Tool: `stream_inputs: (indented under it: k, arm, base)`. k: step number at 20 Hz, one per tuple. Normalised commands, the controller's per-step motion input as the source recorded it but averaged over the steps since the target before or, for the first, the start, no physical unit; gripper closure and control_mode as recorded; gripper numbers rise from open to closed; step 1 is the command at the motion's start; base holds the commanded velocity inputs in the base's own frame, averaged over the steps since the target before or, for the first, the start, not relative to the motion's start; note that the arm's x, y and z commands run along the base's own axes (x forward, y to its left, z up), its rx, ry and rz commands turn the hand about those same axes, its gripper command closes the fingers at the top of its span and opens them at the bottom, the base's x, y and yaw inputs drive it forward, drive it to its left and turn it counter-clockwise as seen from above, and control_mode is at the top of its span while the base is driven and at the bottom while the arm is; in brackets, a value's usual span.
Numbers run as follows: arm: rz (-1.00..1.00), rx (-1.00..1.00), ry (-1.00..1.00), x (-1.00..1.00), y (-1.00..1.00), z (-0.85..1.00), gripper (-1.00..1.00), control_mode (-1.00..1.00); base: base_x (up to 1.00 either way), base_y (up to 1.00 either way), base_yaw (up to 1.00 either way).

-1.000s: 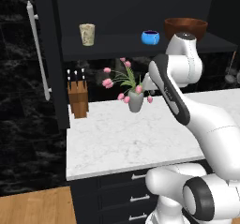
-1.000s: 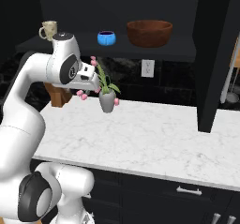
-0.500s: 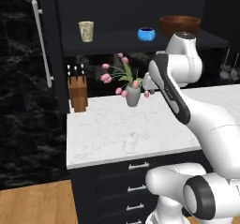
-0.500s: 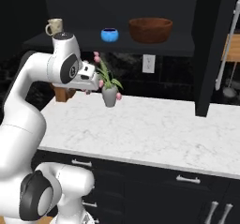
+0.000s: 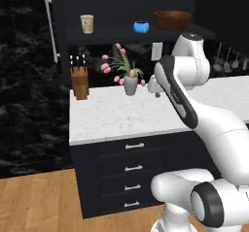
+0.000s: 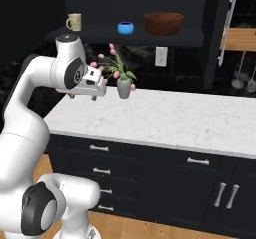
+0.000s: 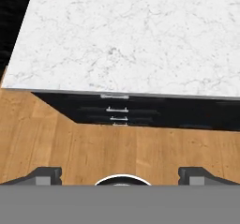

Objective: Gather all objects into one cabinet and sort the glasses and bowls to opposite sides.

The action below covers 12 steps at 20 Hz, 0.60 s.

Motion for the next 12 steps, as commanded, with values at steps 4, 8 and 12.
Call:
stream_inputs:
  k: [4,8,12]
  arm:
    - [0.0,0.0,0.0,0.0,0.0,0.0,-1.0,1.0]
    - [0.0,0.0,0.0,0.0,0.0,0.0,-1.0,1.0]
    - [0.0,0.0,0.0,0.0,0.0,0.0,-1.0,1.0]
  base:
    - [-0.76,-0.03,0.0]
    - [-0.64,-0.13,0.0]
    - [-0.4,-0.39,-0.01]
